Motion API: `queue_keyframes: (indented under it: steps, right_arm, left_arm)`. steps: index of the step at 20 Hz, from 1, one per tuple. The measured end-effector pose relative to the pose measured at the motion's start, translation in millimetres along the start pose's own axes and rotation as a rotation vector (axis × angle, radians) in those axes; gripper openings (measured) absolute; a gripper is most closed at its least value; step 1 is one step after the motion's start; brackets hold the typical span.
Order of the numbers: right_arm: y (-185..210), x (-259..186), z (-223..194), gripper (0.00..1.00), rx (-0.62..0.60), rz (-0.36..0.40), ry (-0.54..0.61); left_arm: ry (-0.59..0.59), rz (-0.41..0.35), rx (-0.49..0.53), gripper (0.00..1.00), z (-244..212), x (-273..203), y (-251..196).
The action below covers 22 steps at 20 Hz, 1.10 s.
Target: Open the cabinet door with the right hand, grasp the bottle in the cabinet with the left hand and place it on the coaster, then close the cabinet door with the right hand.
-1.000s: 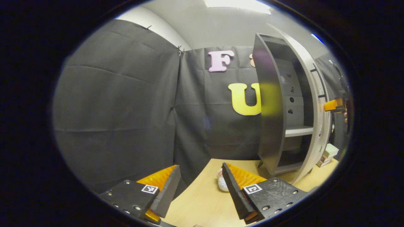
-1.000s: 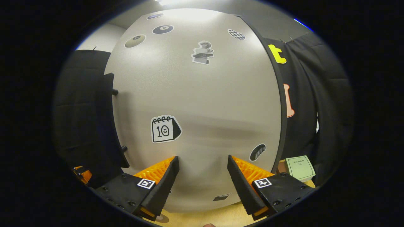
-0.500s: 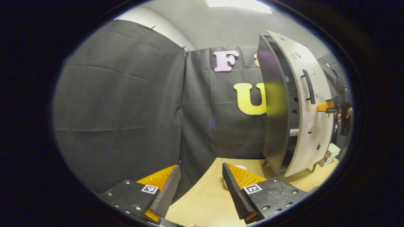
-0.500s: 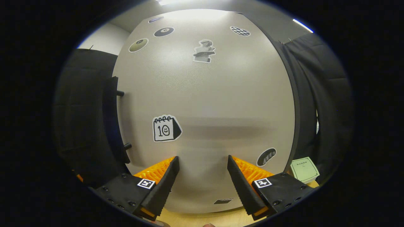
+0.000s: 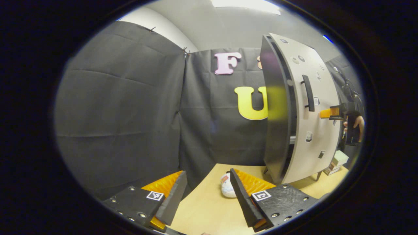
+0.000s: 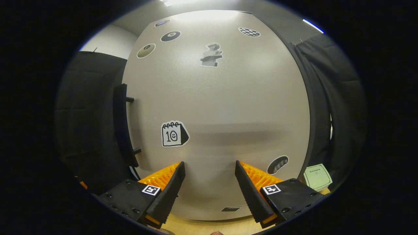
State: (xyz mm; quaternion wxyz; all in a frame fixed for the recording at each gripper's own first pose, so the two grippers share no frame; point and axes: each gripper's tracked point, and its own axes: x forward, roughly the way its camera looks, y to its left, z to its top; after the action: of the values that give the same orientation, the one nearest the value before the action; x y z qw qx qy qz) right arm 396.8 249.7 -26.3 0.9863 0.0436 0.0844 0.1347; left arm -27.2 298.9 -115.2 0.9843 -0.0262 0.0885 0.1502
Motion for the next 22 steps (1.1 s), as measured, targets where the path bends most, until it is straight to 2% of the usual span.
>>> queue_keyframes:
  steps: [5, 10, 12, 13, 16, 19, 22]
  right_arm:
    - [-34, -74, 22, 0.97, -0.047, 0.03, -0.028]
    - [-85, -144, 40, 0.97, -0.1, 0.022, -0.059]
    - [-110, -164, 43, 1.0, -0.115, 0.006, -0.07]
    - [-123, -175, 45, 0.97, -0.119, -0.004, -0.075]
    - [-161, -207, 47, 0.97, -0.124, -0.037, -0.088]
    - [-200, -237, 47, 0.97, -0.138, -0.069, -0.104]
    - [-229, -259, 40, 0.97, -0.156, -0.078, -0.102]
  left_arm:
    - [-0.041, -0.056, 0.023, 0.8, 32, -6, -62]
    - [-0.075, -0.131, 0.01, 0.8, 66, -13, -133]
    - [-0.091, -0.154, 0.012, 0.8, 80, -18, -159]
    - [-0.098, -0.166, 0.014, 0.8, 88, -22, -172]
    - [-0.106, -0.19, 0.023, 0.84, 104, -33, -207]
    - [-0.105, -0.21, 0.032, 0.84, 109, -47, -240]
    - [-0.106, -0.209, 0.043, 0.8, 115, -60, -261]
